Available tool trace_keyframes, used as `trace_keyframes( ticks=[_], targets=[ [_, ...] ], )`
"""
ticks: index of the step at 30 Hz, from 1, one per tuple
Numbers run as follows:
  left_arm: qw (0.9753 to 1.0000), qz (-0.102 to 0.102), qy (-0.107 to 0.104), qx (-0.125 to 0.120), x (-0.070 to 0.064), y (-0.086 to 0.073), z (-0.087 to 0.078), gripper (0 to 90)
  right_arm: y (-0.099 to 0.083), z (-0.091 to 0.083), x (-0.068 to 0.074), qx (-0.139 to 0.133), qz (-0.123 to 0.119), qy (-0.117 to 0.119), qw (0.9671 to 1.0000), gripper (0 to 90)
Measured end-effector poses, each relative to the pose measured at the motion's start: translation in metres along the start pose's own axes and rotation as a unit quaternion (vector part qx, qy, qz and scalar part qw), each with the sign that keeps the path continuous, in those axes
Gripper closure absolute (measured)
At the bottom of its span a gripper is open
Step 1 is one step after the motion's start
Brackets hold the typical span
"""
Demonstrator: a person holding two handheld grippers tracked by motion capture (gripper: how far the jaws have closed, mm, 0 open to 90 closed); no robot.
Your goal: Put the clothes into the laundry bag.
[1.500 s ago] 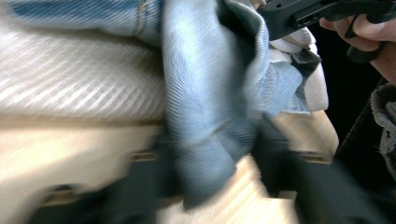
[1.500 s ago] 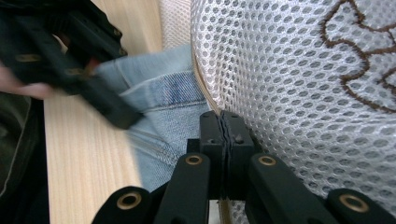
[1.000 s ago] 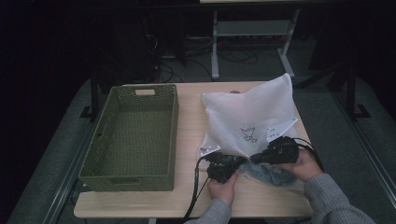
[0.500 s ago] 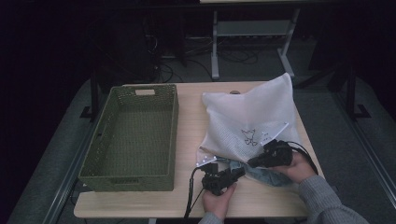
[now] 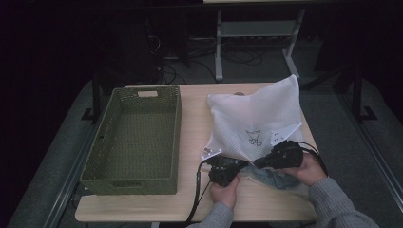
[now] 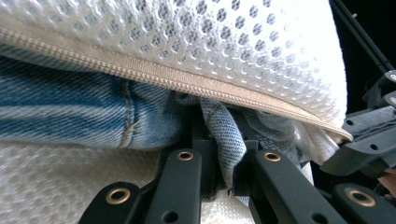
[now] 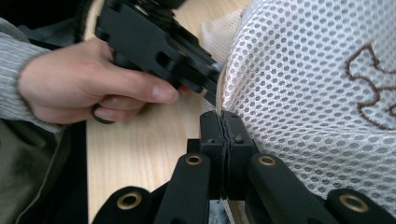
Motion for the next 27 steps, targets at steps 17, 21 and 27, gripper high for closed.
trace_keyframes(
  ticks=[17, 21, 27],
  targets=[
    [0.9999, -0.003, -0.001, 0.014, 0.007, -0.004, 0.001, 83.0, -0.017, 0.016, -0.005, 0.031, 0.002, -0.02, 0.9993, 81.0],
    [0.9998, -0.005, -0.002, 0.017, 0.006, -0.004, 0.0, 83.8, -0.013, 0.01, -0.002, 0.022, -0.006, -0.03, 0.9993, 72.7],
    [0.9998, -0.001, -0.001, 0.017, 0.004, -0.002, 0.001, 83.8, -0.01, 0.0, 0.005, 0.005, -0.024, -0.05, 0.9985, 67.4]
  ],
)
Point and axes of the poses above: each handheld gripper's, and its own axes: z roughly forward along the jaws, y roughly out of its top, x roughly to its left, the point moved 8 cm from there along z, roughly forward along the jaws, and after that the axes turned 13 degrees about -z, right-handed, at the moved point
